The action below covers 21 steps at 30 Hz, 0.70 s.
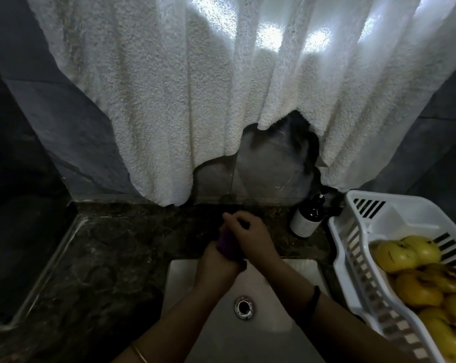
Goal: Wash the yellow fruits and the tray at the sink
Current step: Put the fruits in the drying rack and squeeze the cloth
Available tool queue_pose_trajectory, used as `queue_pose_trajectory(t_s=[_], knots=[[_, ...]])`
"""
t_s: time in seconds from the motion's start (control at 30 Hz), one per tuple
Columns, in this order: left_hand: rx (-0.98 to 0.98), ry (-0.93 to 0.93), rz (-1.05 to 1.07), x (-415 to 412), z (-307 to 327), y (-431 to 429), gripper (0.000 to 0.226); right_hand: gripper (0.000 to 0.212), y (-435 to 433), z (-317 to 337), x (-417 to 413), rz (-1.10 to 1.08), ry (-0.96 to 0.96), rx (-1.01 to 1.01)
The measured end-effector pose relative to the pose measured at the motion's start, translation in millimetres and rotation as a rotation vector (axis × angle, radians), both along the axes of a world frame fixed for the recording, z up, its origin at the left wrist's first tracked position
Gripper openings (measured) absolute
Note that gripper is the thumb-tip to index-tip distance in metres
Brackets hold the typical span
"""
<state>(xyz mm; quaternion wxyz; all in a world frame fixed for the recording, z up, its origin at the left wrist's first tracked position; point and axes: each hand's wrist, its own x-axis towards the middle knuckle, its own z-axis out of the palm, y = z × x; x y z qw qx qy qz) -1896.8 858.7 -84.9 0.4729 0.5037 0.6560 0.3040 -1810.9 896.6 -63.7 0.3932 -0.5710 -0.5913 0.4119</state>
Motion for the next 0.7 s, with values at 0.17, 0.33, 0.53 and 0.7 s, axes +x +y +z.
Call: queue_pose_trajectory(t_s=[0.17, 0.33, 0.53, 0.7], knots=[[0.143, -0.22, -0.057, -18.1, 24.0, 7.0, 0.03, 0.037, 12.6, 14.2, 21.0, 0.021, 0.063, -0.252], [0.169, -0.332, -0.045, -28.1, 31.1, 9.5, 0.023, 0.02, 9.8, 19.9, 33.2, -0.045, 0.296, -0.24], [0.294, -0.307, 0.081, -26.8, 51.4, 14.9, 0.026, 0.019, -11.6, 10.4, 33.6, -0.179, 0.519, -0.455], [0.282, -0.397, 0.117, -17.5, 67.0, 13.2, 0.026, 0.02, -15.9, -5.2, 48.3, -0.072, -0.39, -0.263]])
